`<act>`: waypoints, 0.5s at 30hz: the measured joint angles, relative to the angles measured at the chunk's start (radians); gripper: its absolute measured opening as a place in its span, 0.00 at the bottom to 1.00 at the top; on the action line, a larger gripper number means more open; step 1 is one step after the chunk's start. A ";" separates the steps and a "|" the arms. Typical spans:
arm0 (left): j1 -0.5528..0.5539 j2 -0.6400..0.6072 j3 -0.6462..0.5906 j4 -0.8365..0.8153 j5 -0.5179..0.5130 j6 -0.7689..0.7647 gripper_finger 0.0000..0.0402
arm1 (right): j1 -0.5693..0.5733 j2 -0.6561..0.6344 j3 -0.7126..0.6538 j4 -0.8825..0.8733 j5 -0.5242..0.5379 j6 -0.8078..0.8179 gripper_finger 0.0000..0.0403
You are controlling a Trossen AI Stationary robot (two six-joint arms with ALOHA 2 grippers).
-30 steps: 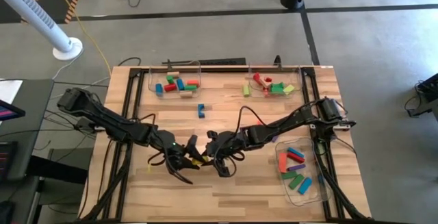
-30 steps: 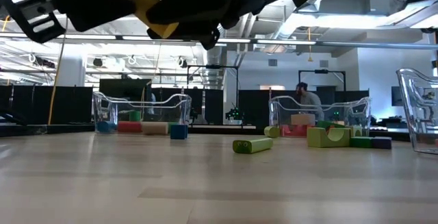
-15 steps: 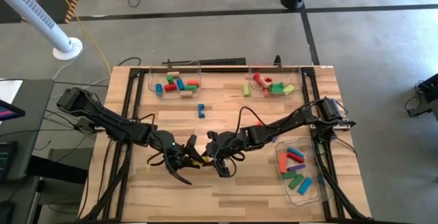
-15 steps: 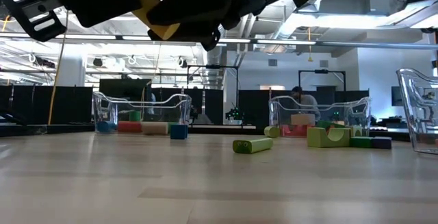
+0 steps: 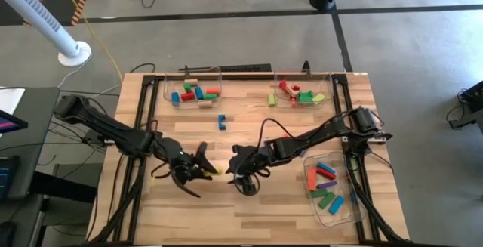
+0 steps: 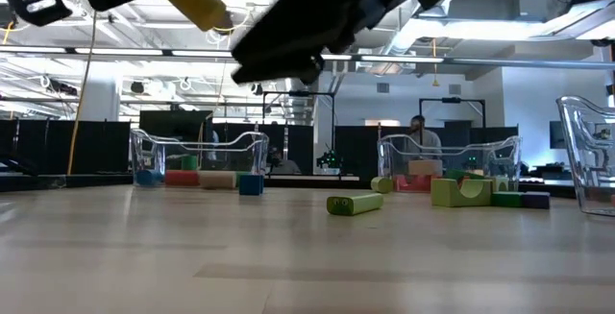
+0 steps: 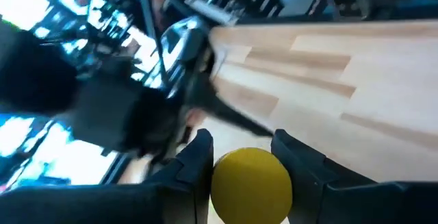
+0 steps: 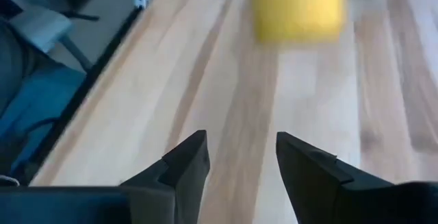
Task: Sort blocks by size
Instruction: Put the yellow cylindrical block into the top left transparent bin
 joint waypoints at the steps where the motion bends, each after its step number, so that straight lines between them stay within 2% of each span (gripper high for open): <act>1: 0.000 -0.030 0.000 -0.027 -0.032 0.003 0.30 | -0.001 -0.007 0.000 -0.029 0.001 0.008 0.52; 6: 0.013 -0.189 0.000 -0.102 -0.300 0.053 0.30 | -0.006 -0.014 -0.001 -0.151 0.027 0.078 0.55; 10: 0.093 -0.294 0.000 0.015 -0.503 0.062 0.30 | 0.004 -0.012 -0.002 -0.194 0.028 0.111 0.54; 13: 0.211 -0.359 0.001 0.108 -0.539 0.041 0.30 | 0.018 -0.012 -0.002 -0.196 0.033 0.120 0.53; 15: 0.313 -0.380 0.001 0.131 -0.524 0.021 0.30 | 0.032 -0.012 -0.002 -0.193 0.049 0.121 0.53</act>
